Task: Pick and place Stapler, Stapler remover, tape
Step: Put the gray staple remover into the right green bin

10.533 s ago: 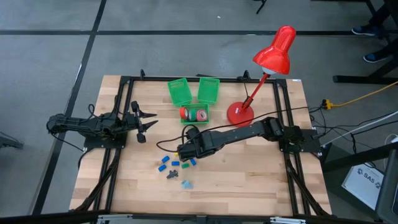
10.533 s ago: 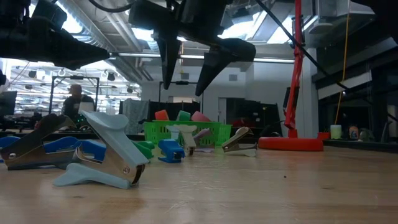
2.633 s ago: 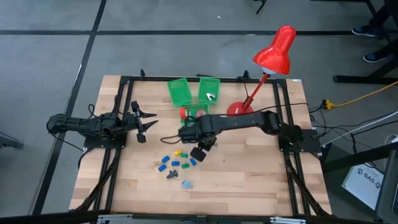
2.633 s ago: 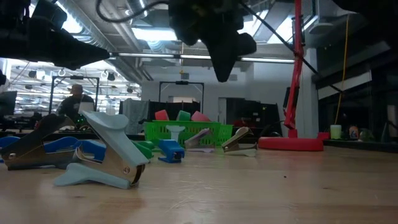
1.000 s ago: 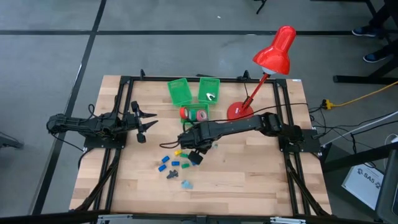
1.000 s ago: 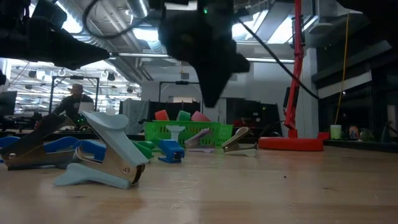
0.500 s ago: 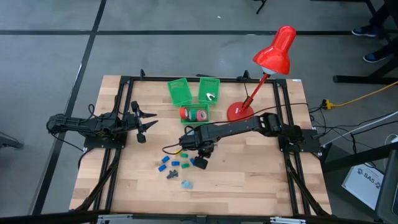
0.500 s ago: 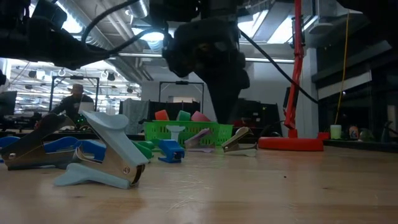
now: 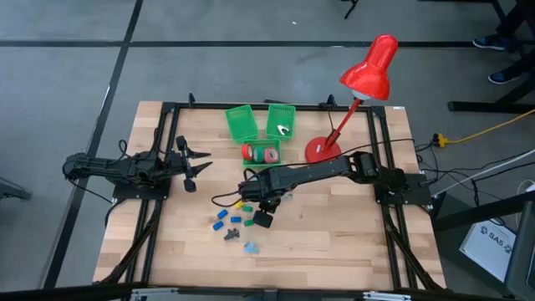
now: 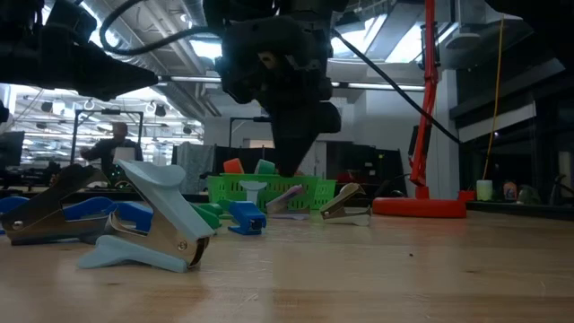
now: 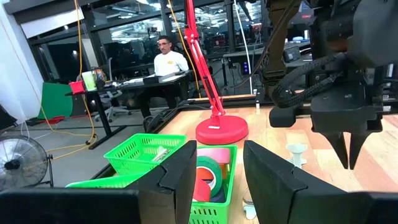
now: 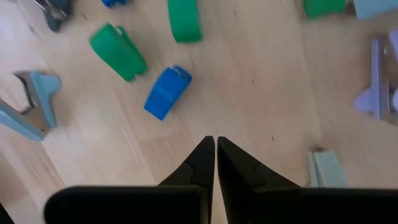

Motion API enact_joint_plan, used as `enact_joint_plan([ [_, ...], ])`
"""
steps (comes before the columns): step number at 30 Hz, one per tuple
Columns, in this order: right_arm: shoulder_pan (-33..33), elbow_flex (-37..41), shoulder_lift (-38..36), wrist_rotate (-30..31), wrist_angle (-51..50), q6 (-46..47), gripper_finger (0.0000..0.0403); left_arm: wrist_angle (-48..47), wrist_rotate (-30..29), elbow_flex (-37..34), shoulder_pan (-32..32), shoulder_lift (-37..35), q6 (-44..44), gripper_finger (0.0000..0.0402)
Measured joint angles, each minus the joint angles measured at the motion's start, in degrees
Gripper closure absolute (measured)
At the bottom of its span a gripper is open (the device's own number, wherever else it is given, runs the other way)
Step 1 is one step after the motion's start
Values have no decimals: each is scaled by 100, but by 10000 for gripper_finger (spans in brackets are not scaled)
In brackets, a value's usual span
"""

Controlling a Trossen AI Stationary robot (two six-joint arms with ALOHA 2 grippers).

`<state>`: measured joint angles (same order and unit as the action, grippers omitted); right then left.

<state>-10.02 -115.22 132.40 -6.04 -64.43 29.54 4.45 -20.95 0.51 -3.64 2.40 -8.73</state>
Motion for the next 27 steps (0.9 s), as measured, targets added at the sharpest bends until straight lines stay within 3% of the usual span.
enact_joint_plan([
  [9,11,-2,0,354,137,6,379,0,0,0,0,0,1,274],
  [14,11,-4,0,545,-10,459,371,0,0,1,1,-1,1,274],
  [21,11,-7,0,687,-43,503,300,0,0,0,2,-1,2,274],
  [27,11,-7,0,1179,-229,1217,218,0,0,2,2,0,0,274],
])
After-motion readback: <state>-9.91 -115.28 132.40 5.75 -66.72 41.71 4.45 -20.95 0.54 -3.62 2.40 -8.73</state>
